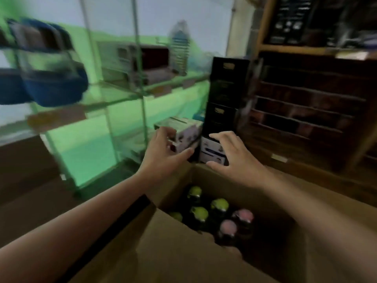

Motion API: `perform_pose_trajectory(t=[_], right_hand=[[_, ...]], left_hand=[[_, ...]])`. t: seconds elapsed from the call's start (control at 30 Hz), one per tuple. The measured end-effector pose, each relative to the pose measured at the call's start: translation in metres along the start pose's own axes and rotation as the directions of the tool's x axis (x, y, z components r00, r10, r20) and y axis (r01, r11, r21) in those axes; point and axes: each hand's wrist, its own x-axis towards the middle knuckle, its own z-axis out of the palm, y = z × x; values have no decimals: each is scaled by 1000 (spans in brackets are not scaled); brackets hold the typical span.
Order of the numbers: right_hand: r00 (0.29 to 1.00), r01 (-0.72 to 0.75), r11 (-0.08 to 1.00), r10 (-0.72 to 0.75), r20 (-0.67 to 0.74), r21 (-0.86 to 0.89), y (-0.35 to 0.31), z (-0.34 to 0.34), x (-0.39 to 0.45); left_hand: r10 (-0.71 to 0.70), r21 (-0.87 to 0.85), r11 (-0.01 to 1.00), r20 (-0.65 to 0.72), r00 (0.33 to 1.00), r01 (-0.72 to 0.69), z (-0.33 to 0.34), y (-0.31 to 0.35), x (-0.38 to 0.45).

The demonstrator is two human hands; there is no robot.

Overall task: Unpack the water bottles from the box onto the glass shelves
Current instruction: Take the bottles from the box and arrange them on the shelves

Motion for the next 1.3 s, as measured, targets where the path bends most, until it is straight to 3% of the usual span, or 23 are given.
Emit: perform_pose_trajectory(t=[0.23, 0.47, 0.6, 0.7, 0.87, 1.03, 1.3], right_hand=[[959, -279, 960, 279, 48, 4, 80, 21, -85], [919, -387, 922, 383, 95, 25, 116, 62, -111], [914, -394, 917, 383, 136, 62, 126, 82, -110], [892, -403, 914, 380, 245, 49, 136, 110, -107], [787, -394, 913, 394, 474, -106, 155, 168, -98], [688, -383, 906, 410, 599, -181, 167, 207, -92], [740, -343, 908, 418, 527, -239, 163, 206, -83]], left_hand=[[23, -17, 1000, 263, 965, -19, 123, -3, -30], [-49, -7, 998, 383, 922, 57, 180, -26, -48], [-77, 35, 997, 438, 896, 68, 187, -44, -49], [-153, 109, 988, 496, 855, 113, 189, -58, -49], [-206, 151, 978, 554, 806, 146, 193, -78, -53], [-194, 144, 980, 587, 786, 134, 185, -89, -58], [-199, 187, 977, 600, 775, 105, 149, -93, -54]])
